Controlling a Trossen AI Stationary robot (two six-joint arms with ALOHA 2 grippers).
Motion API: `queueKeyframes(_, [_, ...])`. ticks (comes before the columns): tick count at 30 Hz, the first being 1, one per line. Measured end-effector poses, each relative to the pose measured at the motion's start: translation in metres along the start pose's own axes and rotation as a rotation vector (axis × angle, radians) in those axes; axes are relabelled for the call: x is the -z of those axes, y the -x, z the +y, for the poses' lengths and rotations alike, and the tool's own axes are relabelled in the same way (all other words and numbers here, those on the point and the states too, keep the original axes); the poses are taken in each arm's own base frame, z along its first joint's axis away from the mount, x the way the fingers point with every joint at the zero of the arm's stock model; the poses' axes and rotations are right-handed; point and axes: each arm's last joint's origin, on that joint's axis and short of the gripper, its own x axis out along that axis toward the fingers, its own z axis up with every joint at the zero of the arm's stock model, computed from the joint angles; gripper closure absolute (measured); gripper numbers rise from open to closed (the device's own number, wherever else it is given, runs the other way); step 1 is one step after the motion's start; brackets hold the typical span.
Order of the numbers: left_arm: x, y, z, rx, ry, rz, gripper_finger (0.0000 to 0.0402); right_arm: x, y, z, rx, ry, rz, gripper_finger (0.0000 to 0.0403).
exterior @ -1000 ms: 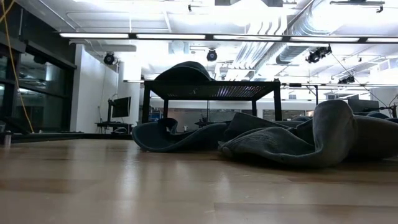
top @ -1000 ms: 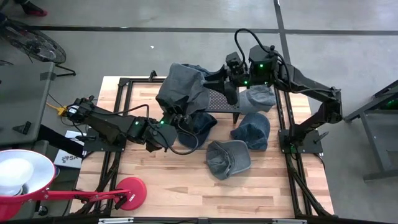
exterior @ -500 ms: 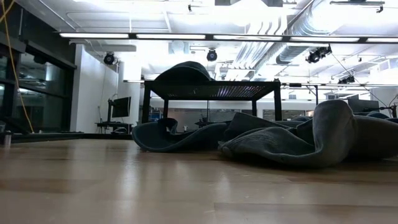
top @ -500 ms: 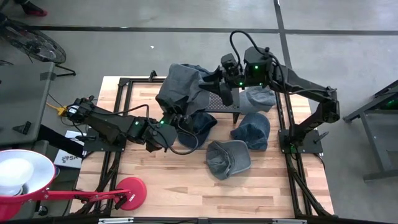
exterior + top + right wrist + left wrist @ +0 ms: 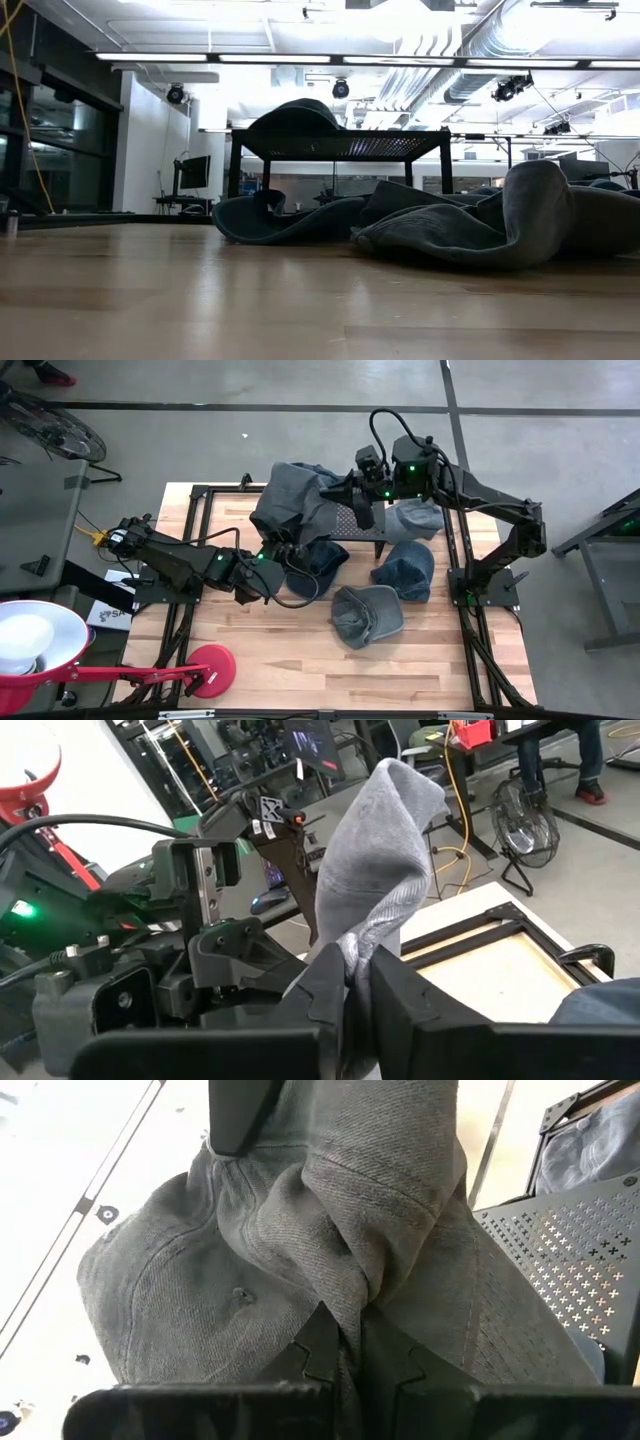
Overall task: Pick & Place hat
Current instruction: Put the bottom left gray cap on the shelf
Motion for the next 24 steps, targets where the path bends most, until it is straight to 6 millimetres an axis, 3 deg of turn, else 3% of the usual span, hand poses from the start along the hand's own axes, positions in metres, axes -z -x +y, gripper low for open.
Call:
queueKeyframes(7, [0.0,0.0,0.0,0.0,0.001,0.0,0.0386,0.0,0.0,0.0,0.019,-0.002,-0.008,0.0384])
queueKeyframes(18, [-0.001,0.0,0.001,-0.012,0.054,0.006,0.0246,-0.002,0.006,0.001,0.047,0.003,-0.023,0.0384])
queueKeyframes(24, [0.003,0.001,0.006,-0.069,0.045,0.052,0.0202,-0.004,0.017,0.0,0.059,-0.001,-0.001,0.0384])
